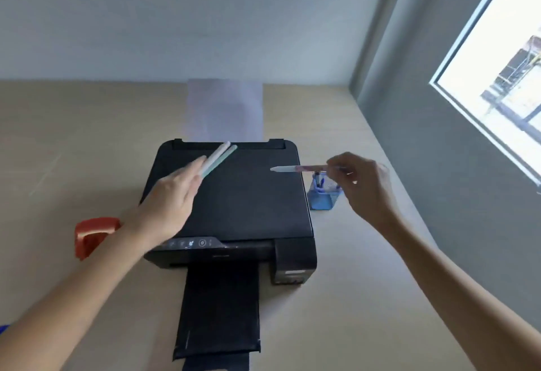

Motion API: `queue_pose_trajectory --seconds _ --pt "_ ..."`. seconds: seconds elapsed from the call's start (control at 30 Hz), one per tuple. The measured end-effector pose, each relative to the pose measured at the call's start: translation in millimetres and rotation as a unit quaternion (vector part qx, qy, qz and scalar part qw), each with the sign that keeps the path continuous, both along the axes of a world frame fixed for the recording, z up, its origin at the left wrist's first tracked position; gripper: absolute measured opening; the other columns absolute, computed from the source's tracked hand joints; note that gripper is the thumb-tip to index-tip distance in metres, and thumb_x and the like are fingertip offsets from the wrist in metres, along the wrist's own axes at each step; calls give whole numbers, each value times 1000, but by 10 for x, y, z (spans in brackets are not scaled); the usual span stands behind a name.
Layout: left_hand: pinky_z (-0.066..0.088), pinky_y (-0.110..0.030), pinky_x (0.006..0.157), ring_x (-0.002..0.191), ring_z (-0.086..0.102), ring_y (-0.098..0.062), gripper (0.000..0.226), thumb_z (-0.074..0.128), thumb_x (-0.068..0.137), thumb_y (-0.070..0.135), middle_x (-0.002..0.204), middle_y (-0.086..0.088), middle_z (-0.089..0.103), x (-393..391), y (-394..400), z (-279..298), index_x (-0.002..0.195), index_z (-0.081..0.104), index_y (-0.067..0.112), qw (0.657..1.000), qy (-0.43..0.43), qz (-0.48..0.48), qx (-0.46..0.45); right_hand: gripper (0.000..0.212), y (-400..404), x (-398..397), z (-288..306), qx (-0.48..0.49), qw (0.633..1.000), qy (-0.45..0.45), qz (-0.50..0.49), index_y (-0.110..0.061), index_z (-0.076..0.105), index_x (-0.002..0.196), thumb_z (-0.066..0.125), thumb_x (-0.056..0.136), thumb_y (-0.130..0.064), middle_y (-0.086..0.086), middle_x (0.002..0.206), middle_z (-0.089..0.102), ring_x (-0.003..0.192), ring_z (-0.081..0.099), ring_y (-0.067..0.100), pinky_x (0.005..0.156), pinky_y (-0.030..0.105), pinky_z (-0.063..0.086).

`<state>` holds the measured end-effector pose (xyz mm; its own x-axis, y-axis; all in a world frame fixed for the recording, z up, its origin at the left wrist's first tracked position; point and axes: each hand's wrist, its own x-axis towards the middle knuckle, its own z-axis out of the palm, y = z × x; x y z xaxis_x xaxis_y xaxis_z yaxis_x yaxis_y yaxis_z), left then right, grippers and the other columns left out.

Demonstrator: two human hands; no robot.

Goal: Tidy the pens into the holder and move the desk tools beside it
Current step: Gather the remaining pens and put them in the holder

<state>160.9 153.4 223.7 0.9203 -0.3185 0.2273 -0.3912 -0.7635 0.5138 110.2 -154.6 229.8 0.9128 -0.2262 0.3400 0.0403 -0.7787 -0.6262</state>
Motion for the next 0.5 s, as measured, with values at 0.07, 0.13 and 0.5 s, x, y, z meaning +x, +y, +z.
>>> queue_pose_trajectory --seconds 0.07,0.13,0.5 --pt "46 -34 77 86 61 -33 40 40 101 12 95 -13 59 259 -603 4 140 45 8 997 -15 -76 21 11 -513 101 -116 9 998 5 -66 -11 73 90 68 82 -8 8 76 74 69 64 18 66 20 41" --pt "42 -33 69 77 54 -28 34 39 101 12 87 -9 50 516 -1200 -111 132 53 7 992 7 -114 58 13 -926 240 -285 14 994 2 -108 -9 74 91 65 82 -4 14 75 75 69 66 27 68 24 45" --pt "48 -40 72 87 60 -37 23 45 82 -21 91 -20 59 1132 -3179 -831 94 56 -5 950 150 -133 238 22 -1472 1061 -1225 -64 991 107 -49 1 62 88 49 78 17 15 71 71 59 57 33 51 30 41"
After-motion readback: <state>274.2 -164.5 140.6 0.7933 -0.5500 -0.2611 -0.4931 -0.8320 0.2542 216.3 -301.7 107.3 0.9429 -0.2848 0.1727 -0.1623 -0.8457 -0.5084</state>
